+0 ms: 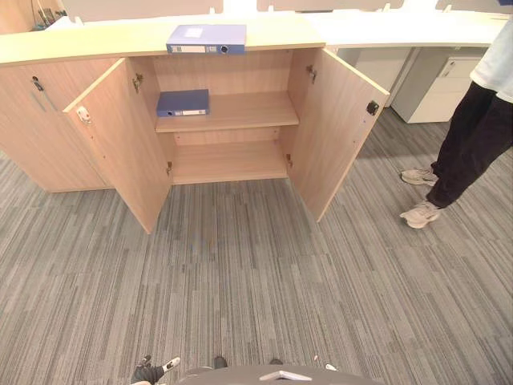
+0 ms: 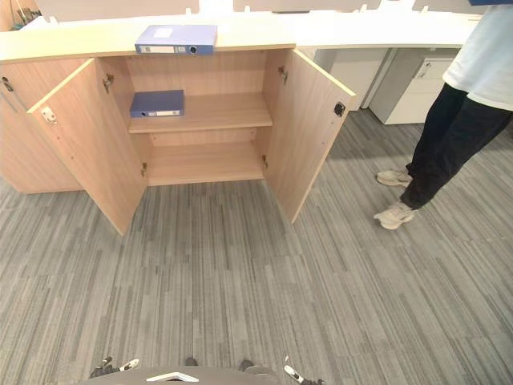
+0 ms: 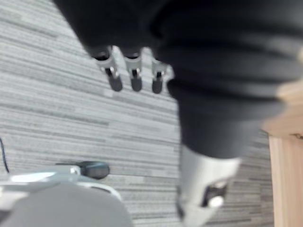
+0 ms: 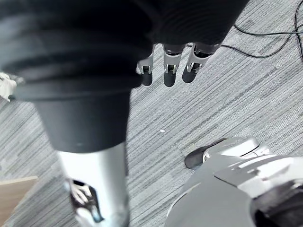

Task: Walk over to the cabinet, pick up the folder, carry it to the office cabinet, place the folder inside the office cabinet, then close the office cabinet door

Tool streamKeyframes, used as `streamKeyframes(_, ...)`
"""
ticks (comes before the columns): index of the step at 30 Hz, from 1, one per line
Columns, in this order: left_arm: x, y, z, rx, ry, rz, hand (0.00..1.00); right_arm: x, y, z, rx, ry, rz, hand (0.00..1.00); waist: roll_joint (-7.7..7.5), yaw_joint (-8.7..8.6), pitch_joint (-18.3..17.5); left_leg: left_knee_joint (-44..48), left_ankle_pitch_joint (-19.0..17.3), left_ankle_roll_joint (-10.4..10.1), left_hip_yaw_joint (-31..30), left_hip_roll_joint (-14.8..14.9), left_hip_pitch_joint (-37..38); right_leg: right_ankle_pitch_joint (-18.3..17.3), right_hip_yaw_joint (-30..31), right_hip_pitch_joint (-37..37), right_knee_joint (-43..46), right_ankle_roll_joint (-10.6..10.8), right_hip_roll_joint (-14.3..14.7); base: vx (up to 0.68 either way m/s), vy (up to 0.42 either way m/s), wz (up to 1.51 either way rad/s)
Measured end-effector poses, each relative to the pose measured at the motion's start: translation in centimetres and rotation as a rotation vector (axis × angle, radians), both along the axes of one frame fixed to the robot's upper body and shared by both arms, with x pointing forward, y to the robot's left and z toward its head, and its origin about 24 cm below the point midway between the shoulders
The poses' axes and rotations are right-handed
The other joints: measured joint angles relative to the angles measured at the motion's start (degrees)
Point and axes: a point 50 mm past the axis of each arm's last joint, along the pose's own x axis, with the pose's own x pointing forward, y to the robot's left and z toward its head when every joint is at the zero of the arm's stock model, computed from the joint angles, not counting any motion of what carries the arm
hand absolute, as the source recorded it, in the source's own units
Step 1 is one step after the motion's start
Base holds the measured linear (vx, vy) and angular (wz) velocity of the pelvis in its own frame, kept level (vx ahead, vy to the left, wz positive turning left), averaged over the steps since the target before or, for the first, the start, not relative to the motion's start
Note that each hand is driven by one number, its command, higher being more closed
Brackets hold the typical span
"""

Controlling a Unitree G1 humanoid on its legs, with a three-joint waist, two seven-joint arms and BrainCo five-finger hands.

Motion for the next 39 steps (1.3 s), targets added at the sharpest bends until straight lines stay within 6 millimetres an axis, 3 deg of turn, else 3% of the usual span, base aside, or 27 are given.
streamKeyframes(8,1.3,0.1,0.2,0.006,-0.039,-0.004,0.00,2.8,0.5,0.4,0.005,-0.067,0.005,0.00,-0.75,-0.03,2.13,-0.72,-0.37,-0.95,0.21,-0.09,2.01,0.06,-0.71,2.48,-1.45,0.31,-0.07,0.05,-0.004,0.01)
streamKeyframes(20,1.4,-0.1,0.1,0.003,-0.032,-0.018,0.00,3.5,0.6,0.5,-0.005,-0.073,0.048,0.00,-0.44,-0.11,2.60,-1.21,-0.33,-1.11,1.75,-0.02,2.03,0.56,-0.34,2.48,-3.19,0.96,-0.05,-0.07,-0.019,-0.05)
streamKeyframes(27,1.9,0.0,0.2,0.008,-0.039,-0.045,0.00,4.2,0.7,0.6,-0.003,-0.082,0.056,0.00,-1.15,0.45,3.21,-1.08,-1.70,0.14,3.88,-0.14,-0.18,0.20,0.90,-0.29,-2.81,1.49,-0.35,0.01,-0.007,-0.17)
streamKeyframes(29,2.3,0.3,0.4,0.015,-0.046,-0.050,0.00,4.7,0.9,0.7,0.003,-0.097,0.058,0.00,-1.07,0.51,3.32,-0.18,-3.01,0.41,4.84,-0.35,-1.08,-3.02,1.22,-4.05,3.28,2.34,-1.00,0.13,0.042,-0.16)
streamKeyframes(32,2.9,0.7,0.6,0.028,-0.060,-0.058,0.00,5.4,1.5,0.8,0.014,-0.119,0.059,0.00,-2.33,0.68,4.64,5.74,-7.31,0.95,4.83,-0.79,-1.88,-7.80,0.84,-7.91,15.84,3.97,-2.96,0.19,0.049,-0.02)
streamKeyframes(34,3.2,0.5,0.6,0.027,-0.066,-0.073,0.00,6.2,1.7,1.1,0.014,-0.149,0.064,0.00,-1.74,0.47,5.10,6.60,-8.64,1.58,4.36,-0.78,-0.69,-8.42,0.66,-11.88,25.99,4.80,-3.60,0.19,0.065,0.07)
streamKeyframes(35,3.7,0.5,0.7,0.030,-0.076,-0.087,0.00,6.8,1.7,1.3,0.010,-0.171,0.066,0.00,-1.43,-0.28,6.05,6.55,-9.17,2.41,3.45,-0.83,0.65,-9.51,-0.69,-15.04,33.25,4.23,-4.02,0.26,0.065,0.25)
streamKeyframes(36,4.0,0.4,0.8,0.030,-0.080,-0.093,0.00,7.0,1.8,1.4,0.010,-0.179,0.069,0.00,-0.78,-0.64,6.54,6.49,-9.46,2.70,2.97,-0.80,1.20,-11.08,-0.92,-15.83,34.68,3.64,-4.06,0.32,0.054,0.32)
streamKeyframes(37,4.4,0.2,0.8,0.027,-0.091,-0.096,0.00,7.5,1.8,1.5,0.005,-0.188,0.088,0.00,-0.88,-0.92,6.65,6.32,-10.25,2.65,2.27,-0.41,2.26,-13.71,-1.89,-17.06,34.68,2.65,-3.80,0.20,0.009,0.24)
streamKeyframes(39,5.2,-0.4,0.9,0.013,-0.110,-0.099,0.00,7.8,1.7,1.6,0.000,-0.196,0.097,0.00,-0.17,-1.15,7.14,4.89,-10.94,2.23,1.28,1.24,4.60,-14.60,-4.12,-18.99,31.81,1.69,-1.93,0.28,-0.030,0.27)
